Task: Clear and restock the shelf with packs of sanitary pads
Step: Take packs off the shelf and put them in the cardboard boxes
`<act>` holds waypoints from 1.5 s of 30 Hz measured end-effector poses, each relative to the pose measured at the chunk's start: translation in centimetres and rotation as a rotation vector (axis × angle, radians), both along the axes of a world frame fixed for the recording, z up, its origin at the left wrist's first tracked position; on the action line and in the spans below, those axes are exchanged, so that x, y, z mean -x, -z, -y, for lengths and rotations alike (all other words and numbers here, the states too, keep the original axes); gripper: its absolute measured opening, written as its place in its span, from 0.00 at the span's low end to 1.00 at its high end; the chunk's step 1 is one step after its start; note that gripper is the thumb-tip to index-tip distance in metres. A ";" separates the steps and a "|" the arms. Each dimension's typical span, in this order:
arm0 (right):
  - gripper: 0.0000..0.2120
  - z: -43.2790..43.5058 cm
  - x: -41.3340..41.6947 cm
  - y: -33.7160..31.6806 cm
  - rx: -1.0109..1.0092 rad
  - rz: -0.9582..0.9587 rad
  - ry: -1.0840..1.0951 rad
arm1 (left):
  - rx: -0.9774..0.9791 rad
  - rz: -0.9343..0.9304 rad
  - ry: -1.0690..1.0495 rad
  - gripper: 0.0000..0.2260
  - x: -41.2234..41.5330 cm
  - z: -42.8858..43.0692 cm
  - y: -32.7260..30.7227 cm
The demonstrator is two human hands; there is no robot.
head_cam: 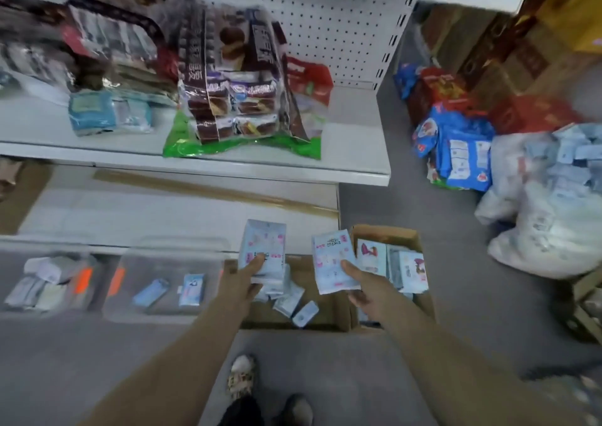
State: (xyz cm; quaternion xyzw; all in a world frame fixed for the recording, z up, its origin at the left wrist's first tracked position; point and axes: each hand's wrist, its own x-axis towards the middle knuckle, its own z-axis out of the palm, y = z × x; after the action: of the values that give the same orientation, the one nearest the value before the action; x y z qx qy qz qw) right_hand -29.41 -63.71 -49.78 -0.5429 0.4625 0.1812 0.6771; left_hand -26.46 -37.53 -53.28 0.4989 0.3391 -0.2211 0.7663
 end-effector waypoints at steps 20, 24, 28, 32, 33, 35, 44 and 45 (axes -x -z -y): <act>0.11 1.2 -0.8 35.6 0.034 -0.206 0.208 | -0.061 -0.380 0.064 0.23 -1.2 7.2 36.1; 0.14 2.6 -1.3 42.1 0.036 -0.205 0.283 | 0.001 -0.439 -0.003 0.23 -2.4 9.9 42.0; 0.21 3.1 -1.2 48.8 0.070 -0.198 0.370 | -0.024 -0.445 -0.009 0.25 -3.3 12.1 48.0; 0.26 2.8 -1.0 54.9 0.062 -0.187 0.373 | -0.038 -0.394 -0.062 0.27 -4.0 13.9 52.8; 0.25 2.8 -1.0 56.1 0.074 -0.183 0.386 | -0.038 -0.384 -0.076 0.28 -4.0 14.2 53.9; 0.25 3.0 -1.2 58.3 0.073 -0.161 0.399 | -0.034 -0.358 -0.095 0.29 -4.1 14.8 55.6; 0.21 4.0 -3.6 62.9 0.054 -0.059 0.463 | -0.032 -0.298 -0.080 0.28 -4.5 15.5 61.1; 0.20 4.0 -4.0 63.1 0.063 -0.070 0.484 | -0.031 -0.310 -0.085 0.28 -4.7 15.7 61.1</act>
State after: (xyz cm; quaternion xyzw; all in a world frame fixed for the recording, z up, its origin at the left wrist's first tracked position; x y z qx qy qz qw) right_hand -25.45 -67.70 -112.91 -0.4306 0.6076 0.0176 0.6671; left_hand -21.76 -53.19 -114.41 0.4558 0.4773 -0.2576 0.7057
